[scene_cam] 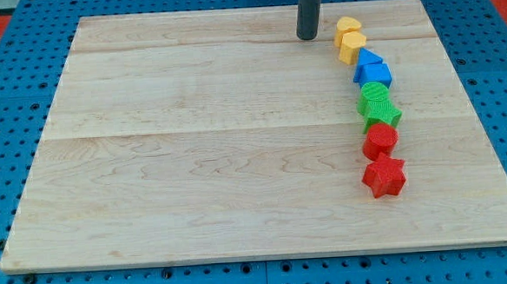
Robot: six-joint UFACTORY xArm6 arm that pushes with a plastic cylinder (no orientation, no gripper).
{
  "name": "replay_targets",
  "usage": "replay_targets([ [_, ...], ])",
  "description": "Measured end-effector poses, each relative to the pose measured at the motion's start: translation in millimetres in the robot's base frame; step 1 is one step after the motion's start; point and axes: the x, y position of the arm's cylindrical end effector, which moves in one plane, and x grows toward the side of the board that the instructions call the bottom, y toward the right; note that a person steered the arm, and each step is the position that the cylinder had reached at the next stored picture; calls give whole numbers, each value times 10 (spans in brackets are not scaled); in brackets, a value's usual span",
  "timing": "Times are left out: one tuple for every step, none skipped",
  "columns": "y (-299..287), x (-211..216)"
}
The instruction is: Make the y shape of blocks at the right side of the board
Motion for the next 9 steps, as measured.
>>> replay_targets([
  [0,0],
  [0,0],
  [-2,-1],
  [-34,-148],
  [-117,-287],
  [403,-318],
  [460,-387],
  [702,-78],
  [676,250],
])
